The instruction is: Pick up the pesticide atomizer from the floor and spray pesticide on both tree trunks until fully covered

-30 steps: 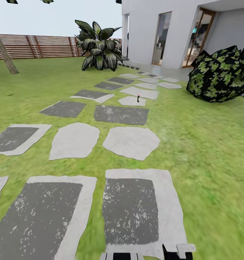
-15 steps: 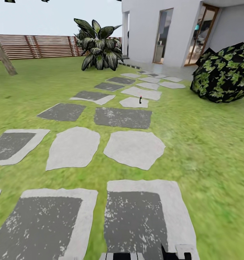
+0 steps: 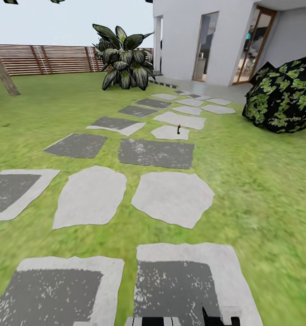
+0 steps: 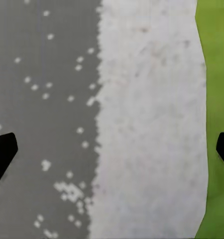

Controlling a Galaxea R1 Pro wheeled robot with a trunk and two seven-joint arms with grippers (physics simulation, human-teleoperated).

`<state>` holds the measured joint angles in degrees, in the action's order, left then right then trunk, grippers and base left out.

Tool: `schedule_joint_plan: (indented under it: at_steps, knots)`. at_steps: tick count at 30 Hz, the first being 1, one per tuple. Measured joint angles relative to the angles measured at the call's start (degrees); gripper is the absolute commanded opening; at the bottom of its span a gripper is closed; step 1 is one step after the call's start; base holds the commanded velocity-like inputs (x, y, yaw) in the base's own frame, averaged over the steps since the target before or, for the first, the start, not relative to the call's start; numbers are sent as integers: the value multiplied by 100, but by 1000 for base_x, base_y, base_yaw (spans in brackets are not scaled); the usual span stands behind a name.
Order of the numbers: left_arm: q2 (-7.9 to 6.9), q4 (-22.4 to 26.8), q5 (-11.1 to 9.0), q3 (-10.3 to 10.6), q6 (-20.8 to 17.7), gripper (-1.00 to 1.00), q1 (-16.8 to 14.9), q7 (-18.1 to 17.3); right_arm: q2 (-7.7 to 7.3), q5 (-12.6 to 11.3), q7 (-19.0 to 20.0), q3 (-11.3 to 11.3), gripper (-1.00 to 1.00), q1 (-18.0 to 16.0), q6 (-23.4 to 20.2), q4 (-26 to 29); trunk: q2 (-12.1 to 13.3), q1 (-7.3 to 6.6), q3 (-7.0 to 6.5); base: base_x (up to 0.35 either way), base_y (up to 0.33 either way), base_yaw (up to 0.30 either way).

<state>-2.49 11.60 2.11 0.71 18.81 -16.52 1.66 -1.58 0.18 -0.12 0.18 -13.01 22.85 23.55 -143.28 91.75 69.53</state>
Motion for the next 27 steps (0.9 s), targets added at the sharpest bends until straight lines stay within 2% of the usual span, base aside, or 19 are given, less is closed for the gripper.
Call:
schedule_joint_plan:
  at_steps: [27]
  knots:
    - [3,0,0,9,0,100,0,-7,0,0,3,0,100,0,0,-9,0,0,0,340,80,0]
